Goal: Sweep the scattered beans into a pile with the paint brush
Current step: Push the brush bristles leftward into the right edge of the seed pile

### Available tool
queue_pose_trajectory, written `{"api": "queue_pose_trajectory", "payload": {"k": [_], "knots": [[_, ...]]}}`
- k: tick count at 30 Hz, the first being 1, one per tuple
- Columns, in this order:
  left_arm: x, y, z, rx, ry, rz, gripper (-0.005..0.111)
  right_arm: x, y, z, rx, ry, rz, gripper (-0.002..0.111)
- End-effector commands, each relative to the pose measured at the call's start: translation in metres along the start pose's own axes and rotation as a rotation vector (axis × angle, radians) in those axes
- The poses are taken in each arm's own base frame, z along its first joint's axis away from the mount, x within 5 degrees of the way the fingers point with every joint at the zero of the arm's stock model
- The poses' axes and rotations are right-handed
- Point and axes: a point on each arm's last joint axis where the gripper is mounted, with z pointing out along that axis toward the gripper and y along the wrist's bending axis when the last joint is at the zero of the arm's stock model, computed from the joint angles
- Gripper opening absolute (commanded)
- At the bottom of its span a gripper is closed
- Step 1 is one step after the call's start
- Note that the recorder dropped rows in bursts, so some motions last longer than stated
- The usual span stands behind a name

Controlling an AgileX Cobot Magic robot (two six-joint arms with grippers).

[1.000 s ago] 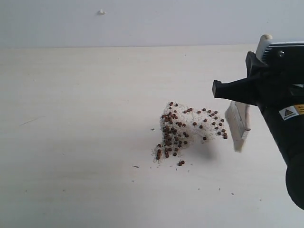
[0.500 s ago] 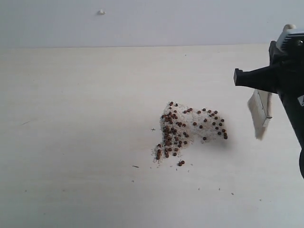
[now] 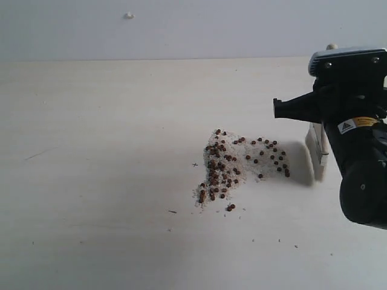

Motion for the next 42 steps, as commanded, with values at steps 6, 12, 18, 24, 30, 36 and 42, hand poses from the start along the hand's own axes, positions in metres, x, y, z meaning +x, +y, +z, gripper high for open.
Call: {"api": "queue_pose_trajectory", "payload": {"k": [6, 12, 18, 24, 30, 36, 42], "knots": [[0.001, 0.000, 0.000, -0.005, 0.001, -0.002, 0.000, 0.018, 0.013, 0.006, -0.087, 0.021, 0.078, 0.000], [0.001, 0.000, 0.000, -0.004, 0.000, -0.002, 0.000, 0.019, 0.015, 0.007, -0.094, 0.029, 0.165, 0.000], [0.001, 0.000, 0.000, -0.004, 0.000, -0.002, 0.000, 0.018, 0.020, 0.006, -0.153, 0.019, 0.229, 0.000], [0.001, 0.000, 0.000, -0.005, 0.001, -0.002, 0.000, 0.013, 0.024, 0.011, -0.160, 0.010, 0.284, 0.000], [0.001, 0.000, 0.000, -0.005, 0.001, -0.002, 0.000, 0.006, 0.037, 0.021, -0.202, 0.055, 0.327, 0.000], [0.001, 0.000, 0.000, -0.005, 0.001, -0.002, 0.000, 0.006, 0.044, 0.027, -0.222, 0.097, 0.358, 0.000], [0.001, 0.000, 0.000, -0.005, 0.001, -0.002, 0.000, 0.010, 0.047, 0.028, -0.226, 0.121, 0.396, 0.000]]}}
